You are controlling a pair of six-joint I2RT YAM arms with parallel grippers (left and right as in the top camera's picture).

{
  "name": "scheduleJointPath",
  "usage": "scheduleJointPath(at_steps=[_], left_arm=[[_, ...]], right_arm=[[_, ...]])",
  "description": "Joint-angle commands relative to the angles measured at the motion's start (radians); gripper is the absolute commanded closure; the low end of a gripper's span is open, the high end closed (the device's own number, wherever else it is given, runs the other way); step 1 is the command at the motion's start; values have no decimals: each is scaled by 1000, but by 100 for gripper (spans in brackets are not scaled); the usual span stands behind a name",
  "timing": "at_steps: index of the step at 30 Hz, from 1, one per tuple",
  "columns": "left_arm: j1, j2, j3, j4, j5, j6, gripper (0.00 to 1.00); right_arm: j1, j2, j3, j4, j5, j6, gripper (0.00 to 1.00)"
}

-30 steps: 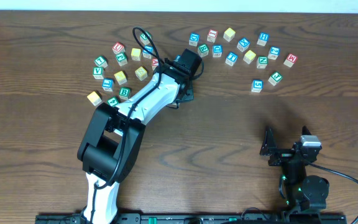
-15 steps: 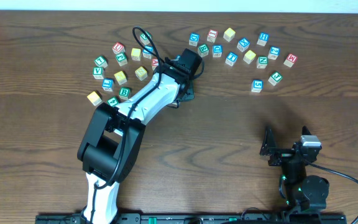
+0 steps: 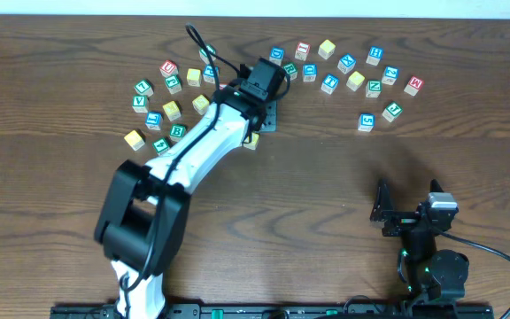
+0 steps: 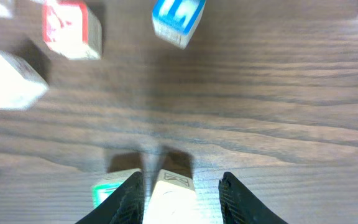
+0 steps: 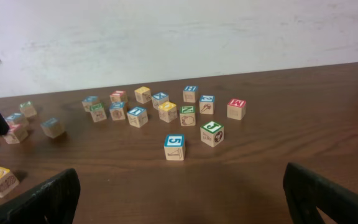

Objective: Spell out ROBOT
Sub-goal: 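Lower the yellow O block right of R and open the left gripper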

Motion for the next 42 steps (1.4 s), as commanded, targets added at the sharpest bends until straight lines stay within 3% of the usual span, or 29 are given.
scheduleJointPath(at_steps=[1,4,8,11,25,34,42], left_arm=[[5,-47,23,-10,45,177,62],[4,-48,23,-34,173,273,70],[4,-16,20,-83,247,283,87],[3,16,6,-82,251,283,92],[-29,130,6,-51,249,262,92],[-29,147,6,-38,51,64,92],[-29,147,6,-5,2,-42,92]], right_arm=[[-10,-2,-2,-4,1,-13,1],[-10,-2,-2,-4,1,-13,1],[-10,-2,-2,-3,1,-13,1],[-10,-2,-2,-4,1,-13,1],[-10,-2,-2,-4,1,-13,1],[-10,-2,-2,-4,1,-13,1],[-10,-2,-2,-4,1,-13,1]])
